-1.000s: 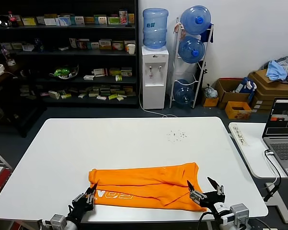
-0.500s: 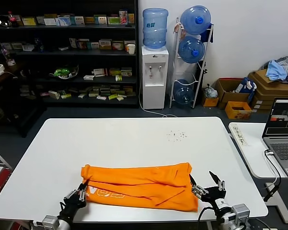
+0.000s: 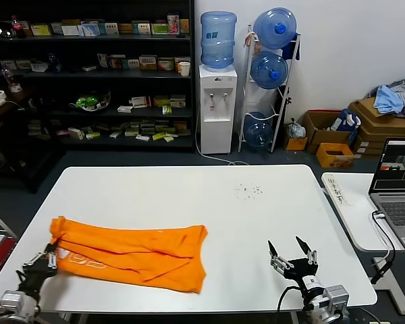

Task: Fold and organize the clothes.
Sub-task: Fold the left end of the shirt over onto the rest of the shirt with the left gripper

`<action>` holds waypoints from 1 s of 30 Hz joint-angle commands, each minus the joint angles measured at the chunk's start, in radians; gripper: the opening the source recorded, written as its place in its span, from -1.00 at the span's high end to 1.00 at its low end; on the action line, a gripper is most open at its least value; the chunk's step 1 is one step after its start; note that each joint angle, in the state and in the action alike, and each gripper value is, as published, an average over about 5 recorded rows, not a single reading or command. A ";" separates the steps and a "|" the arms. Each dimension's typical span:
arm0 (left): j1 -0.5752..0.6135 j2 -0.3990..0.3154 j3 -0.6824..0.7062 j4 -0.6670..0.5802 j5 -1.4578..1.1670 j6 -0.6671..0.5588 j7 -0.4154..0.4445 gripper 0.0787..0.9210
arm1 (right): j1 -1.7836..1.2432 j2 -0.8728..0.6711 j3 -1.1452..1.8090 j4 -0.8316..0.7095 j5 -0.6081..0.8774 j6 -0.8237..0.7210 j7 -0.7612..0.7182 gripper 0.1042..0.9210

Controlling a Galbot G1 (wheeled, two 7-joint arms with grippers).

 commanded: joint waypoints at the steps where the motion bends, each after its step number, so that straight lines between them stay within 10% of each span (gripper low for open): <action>1: 0.026 0.028 -0.198 0.067 0.109 0.005 -0.027 0.90 | 0.012 0.003 -0.002 -0.019 -0.010 0.020 0.000 -0.76; 14: 0.116 -0.031 0.173 -0.438 -0.317 0.196 -0.037 0.90 | 0.042 0.012 -0.021 -0.043 -0.009 0.002 0.011 -0.76; 30: -0.091 -0.110 0.454 -0.390 -0.426 0.297 -0.127 0.90 | 0.062 0.048 -0.028 -0.082 0.005 -0.017 0.023 -0.76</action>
